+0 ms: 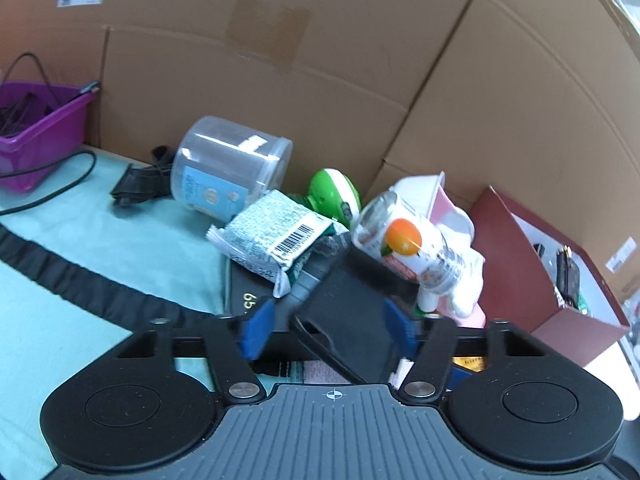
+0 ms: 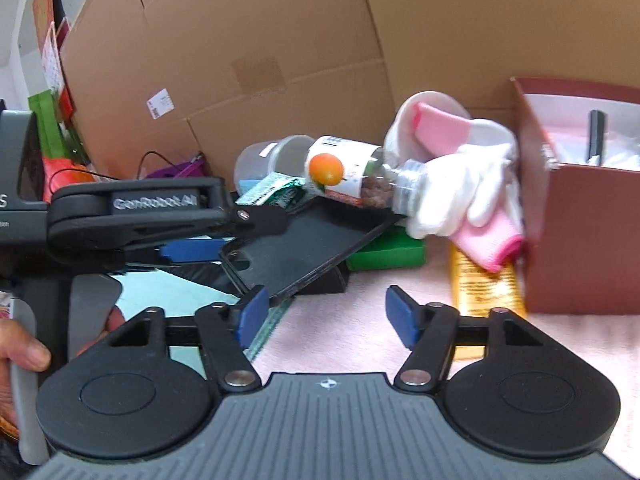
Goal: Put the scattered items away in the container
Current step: 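Reach the left gripper to the glass jar of brown pellets and grasp it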
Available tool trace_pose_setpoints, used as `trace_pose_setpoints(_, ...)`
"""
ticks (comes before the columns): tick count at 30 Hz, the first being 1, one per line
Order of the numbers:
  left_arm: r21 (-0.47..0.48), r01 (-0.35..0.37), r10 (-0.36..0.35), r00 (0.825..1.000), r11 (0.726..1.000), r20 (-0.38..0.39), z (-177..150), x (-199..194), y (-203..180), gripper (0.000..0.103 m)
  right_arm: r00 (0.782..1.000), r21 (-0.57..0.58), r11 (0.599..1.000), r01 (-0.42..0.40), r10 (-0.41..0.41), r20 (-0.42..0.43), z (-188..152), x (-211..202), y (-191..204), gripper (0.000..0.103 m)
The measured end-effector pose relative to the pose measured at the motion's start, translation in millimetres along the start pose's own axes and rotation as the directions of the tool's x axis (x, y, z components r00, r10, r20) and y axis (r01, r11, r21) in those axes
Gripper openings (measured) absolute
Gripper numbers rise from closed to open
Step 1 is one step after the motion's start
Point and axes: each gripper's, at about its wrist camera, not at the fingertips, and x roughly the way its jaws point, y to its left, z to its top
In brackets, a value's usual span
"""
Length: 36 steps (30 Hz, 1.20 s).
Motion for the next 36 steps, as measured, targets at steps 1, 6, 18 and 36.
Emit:
trace_pose_setpoints(1,0.016,-0.003,0.003,1.0,1.0,0.001,0,0,-2,0.062,1.0,0.002,1.0,-0.008,0.008,-0.003,1,2,1,0.062)
trace_pose_setpoints(6,0.035,0.0,0.0,1.0,0.999,-0.008,4,0,1,0.056,0.999,0.053,0.998,-0.046,0.047,-0.01,4,6,-4,0.06)
trace_pose_setpoints(18,0.129,-0.027,0.031,0.999,0.991,-0.032,10,8,-2,0.043,0.996,0.073,0.994,-0.085,0.086,-0.012,14,19,2,0.058)
trace_pose_setpoints(36,0.114,0.133,-0.115,0.981,0.984,-0.157,-63,-30,-66,0.009,0.998,-0.021,0.998,-0.053,0.052,-0.041,-17,-59,-12,0.001)
